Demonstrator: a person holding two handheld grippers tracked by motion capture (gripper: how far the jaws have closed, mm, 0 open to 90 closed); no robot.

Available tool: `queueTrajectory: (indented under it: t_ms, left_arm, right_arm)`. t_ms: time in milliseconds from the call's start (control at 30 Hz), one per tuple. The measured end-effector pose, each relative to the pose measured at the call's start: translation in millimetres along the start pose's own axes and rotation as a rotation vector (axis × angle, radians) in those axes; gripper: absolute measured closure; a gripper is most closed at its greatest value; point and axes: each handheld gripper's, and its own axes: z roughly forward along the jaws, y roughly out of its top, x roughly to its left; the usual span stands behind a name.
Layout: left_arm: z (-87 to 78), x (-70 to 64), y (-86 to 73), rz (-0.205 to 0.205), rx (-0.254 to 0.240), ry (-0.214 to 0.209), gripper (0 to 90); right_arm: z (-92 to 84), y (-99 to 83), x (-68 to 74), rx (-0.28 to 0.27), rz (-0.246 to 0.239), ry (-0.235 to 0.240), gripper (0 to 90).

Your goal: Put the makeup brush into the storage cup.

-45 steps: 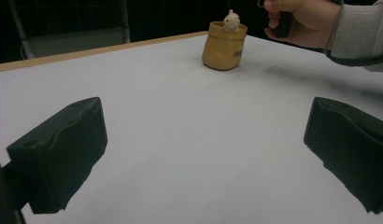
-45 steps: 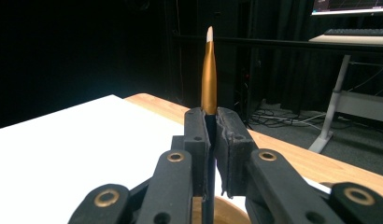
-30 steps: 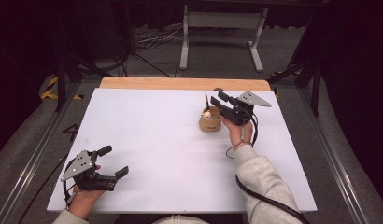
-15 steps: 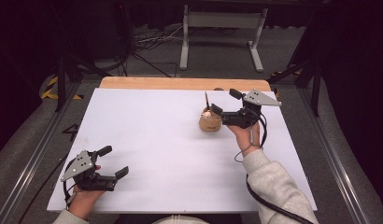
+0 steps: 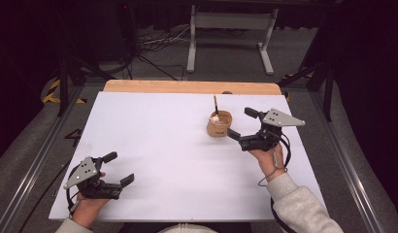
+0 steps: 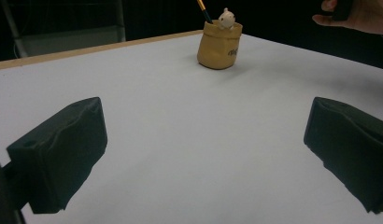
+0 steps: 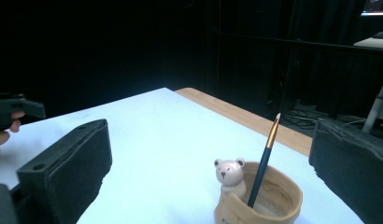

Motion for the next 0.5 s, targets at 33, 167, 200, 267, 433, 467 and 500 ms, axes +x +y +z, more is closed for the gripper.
queueTrajectory:
  t_ms: [33,167,200,267,433,467,500]
  left_arm:
    - [0.0,0.0,0.0,0.000,0.000,0.000,0.3]
    - [-0.1,-0.1,0.2,0.002,-0.005,0.001,0.4]
    - [-0.1,-0.3,0.2,0.003,-0.004,0.000,0.3]
    - [0.2,-1.1,0.4,0.003,0.002,-0.002,0.4]
    - [0.4,-1.1,0.5,0.003,0.000,-0.008,0.4]
    - [0.3,-1.1,0.5,0.003,0.000,-0.008,0.4]
    - [0.2,-1.4,0.6,0.002,0.000,-0.009,0.4]
  right_arm:
    - [-2.8,-1.0,1.3,-0.002,-0.007,0.000,0.0]
    - [-12.1,-5.4,5.2,-0.009,-0.024,0.001,0.0]
    - [-14.9,-7.7,6.2,-0.017,-0.021,0.013,0.0]
    - [-18.2,-12.0,8.1,-0.018,-0.024,0.023,0.0]
    - [-24.3,-21.6,13.4,-0.012,-0.042,0.049,0.0]
    - [-25.5,-23.0,14.4,-0.013,-0.042,0.048,0.0]
    - [-26.4,-24.0,15.0,-0.013,-0.047,0.042,0.0]
